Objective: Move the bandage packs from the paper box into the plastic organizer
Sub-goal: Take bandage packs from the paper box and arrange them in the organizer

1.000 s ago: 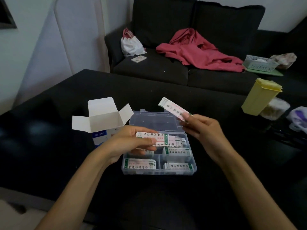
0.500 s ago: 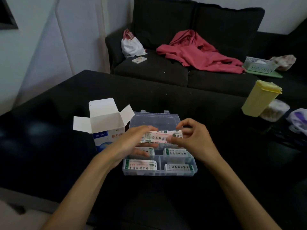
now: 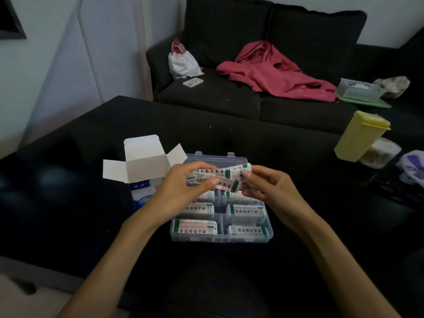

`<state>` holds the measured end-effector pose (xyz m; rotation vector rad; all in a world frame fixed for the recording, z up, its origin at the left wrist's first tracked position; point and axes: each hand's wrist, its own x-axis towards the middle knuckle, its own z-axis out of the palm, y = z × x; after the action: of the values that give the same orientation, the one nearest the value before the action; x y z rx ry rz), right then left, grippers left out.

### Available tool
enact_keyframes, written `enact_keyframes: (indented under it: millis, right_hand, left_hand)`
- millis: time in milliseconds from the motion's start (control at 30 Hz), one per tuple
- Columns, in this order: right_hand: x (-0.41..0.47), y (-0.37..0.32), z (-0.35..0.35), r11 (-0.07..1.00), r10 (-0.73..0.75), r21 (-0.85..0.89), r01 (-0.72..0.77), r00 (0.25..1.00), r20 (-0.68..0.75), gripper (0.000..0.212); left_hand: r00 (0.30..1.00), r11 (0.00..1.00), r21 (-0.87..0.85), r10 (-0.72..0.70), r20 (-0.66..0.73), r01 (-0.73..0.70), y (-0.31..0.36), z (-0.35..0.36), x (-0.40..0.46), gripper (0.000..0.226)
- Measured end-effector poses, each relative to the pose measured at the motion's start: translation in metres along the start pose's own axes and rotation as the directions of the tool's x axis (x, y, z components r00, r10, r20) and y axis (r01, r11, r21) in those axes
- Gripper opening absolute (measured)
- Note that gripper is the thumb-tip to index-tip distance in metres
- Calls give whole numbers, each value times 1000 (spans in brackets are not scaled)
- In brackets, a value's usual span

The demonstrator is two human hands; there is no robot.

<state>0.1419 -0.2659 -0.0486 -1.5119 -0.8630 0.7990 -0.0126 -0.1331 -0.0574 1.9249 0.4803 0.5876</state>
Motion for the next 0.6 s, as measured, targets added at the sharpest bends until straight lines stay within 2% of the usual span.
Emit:
enact_keyframes:
  millis: [167,300,367,533,600]
  right_hand:
    - [1,5,14,980,-118,-164,109,992,-47,19]
    - [0,17,28,958,-67,-280,67,998,9,46]
    - [1,23,34,953,-78,-293,79,997,14,51]
    - [2,23,34,966,-111,-234,112,994,20,39]
    - [2,21,29,977,-132,-172,125,991,-33,32]
  left_hand:
    - [994,993,85,-83,67,77,-5,4,2,11]
    - [983,982,129,-152,99,138,-9,12,8,17]
    - [977,977,130,-183,107,169,-7,19,11,23]
    - [964,971,47,-239,115,235,-2,29,12,25]
    - [960,966,2,-256,117,257,0,29,13,24]
